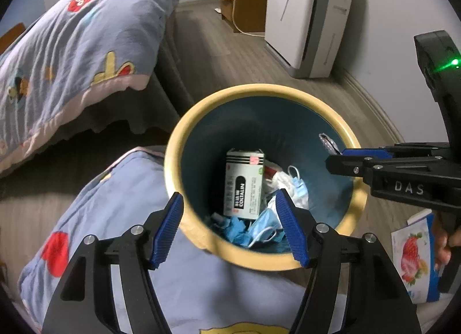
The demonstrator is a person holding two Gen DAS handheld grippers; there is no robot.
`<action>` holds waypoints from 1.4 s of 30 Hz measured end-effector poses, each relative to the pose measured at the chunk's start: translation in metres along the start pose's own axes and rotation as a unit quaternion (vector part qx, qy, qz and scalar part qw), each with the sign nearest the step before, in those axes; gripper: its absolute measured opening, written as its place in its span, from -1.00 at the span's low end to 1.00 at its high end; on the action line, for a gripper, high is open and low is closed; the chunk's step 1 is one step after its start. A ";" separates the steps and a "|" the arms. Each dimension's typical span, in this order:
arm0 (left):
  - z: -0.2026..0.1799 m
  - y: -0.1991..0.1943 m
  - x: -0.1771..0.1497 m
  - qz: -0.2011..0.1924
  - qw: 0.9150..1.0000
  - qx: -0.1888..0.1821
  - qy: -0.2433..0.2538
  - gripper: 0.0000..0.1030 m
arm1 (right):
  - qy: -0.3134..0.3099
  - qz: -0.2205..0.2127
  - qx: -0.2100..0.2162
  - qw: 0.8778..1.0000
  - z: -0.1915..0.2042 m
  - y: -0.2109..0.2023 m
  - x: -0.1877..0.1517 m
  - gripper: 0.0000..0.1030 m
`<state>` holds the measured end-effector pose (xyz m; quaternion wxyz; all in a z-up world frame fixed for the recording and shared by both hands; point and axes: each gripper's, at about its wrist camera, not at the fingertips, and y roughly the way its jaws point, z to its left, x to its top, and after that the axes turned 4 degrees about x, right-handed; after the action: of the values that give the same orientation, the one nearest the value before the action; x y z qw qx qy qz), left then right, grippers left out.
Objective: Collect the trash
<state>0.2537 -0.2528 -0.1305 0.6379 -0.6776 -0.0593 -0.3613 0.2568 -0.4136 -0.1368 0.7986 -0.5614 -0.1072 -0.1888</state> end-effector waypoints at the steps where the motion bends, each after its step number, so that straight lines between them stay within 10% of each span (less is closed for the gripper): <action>1: 0.003 -0.003 -0.002 -0.001 1.000 0.000 -0.002 0.31 | 0.001 0.000 -0.001 1.000 0.000 0.000 0.000 -0.42; 5: 0.012 -0.015 -0.006 -0.007 1.000 0.003 -0.006 0.32 | 0.011 -0.007 -0.011 1.000 -0.004 -0.003 0.000 -0.07; 21: 0.018 -0.115 -0.034 -0.062 0.998 0.002 -0.024 0.37 | -0.035 -0.059 -0.025 0.997 0.022 -0.093 -0.028 -0.05; 30: -0.007 -0.174 -0.058 -0.104 0.994 0.020 -0.014 0.89 | -0.027 -0.127 -0.052 0.990 0.020 -0.158 -0.079 0.89; 42: -0.004 -0.192 -0.076 -0.111 0.989 0.040 -0.087 0.90 | -0.050 -0.213 -0.095 0.971 0.042 -0.196 -0.100 0.89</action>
<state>0.0926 -0.1930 -0.0159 0.6124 -0.6697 -0.2036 -0.3673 0.0855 -0.4144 0.0073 0.6768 -0.6072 -0.2456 -0.3360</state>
